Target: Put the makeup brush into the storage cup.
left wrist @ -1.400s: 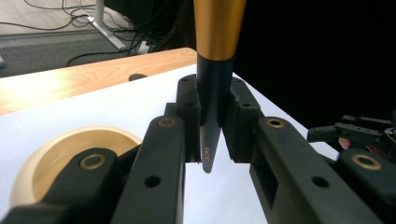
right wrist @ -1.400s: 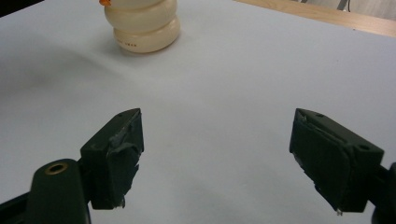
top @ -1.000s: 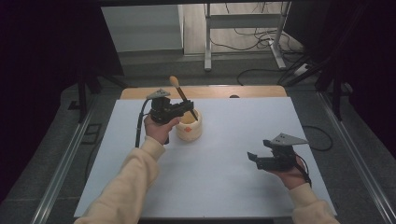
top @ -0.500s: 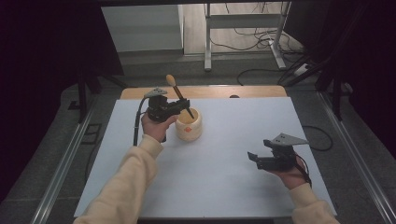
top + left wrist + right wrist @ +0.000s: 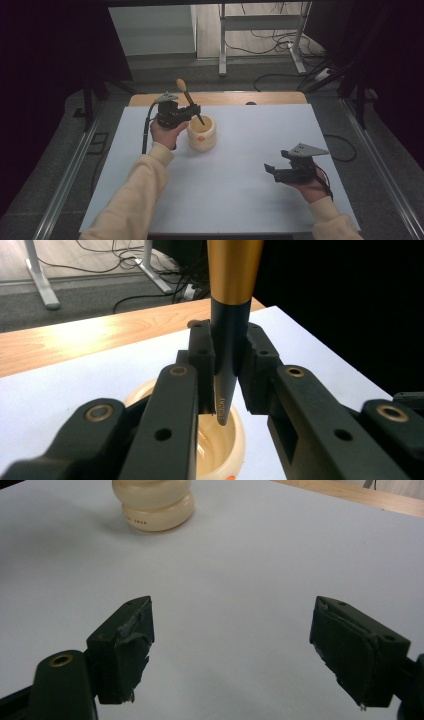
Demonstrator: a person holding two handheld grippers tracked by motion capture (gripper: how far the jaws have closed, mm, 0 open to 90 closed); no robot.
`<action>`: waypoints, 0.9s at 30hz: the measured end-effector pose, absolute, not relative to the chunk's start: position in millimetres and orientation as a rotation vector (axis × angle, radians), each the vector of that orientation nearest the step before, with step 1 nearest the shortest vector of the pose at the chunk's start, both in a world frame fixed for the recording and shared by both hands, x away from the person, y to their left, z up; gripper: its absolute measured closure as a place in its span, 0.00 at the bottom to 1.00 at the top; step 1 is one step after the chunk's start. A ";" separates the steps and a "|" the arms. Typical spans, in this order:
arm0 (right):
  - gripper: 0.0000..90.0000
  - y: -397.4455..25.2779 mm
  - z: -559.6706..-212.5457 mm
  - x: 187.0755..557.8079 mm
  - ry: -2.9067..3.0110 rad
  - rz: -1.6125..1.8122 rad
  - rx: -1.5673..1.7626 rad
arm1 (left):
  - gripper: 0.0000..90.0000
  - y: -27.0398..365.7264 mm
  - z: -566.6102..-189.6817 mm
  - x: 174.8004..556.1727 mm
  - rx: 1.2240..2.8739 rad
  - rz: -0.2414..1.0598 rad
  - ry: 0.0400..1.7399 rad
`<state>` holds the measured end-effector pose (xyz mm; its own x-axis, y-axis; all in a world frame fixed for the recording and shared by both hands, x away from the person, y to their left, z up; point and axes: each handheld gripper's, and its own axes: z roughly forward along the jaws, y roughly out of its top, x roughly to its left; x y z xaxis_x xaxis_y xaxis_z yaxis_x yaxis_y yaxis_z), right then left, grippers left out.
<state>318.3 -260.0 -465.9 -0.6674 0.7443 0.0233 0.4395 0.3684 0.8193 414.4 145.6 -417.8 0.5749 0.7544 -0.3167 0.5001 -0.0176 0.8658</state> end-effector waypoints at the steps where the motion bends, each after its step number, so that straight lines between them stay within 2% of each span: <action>1: 0.20 -260.0 -465.9 318.3 2.283 1.205 1.036 | 0.88 145.6 -417.8 414.4 1.672 0.279 1.059; 27: 0.20 -257.5 -467.7 317.3 2.298 1.191 1.023 | 0.87 140.3 -445.8 427.8 1.719 0.304 1.102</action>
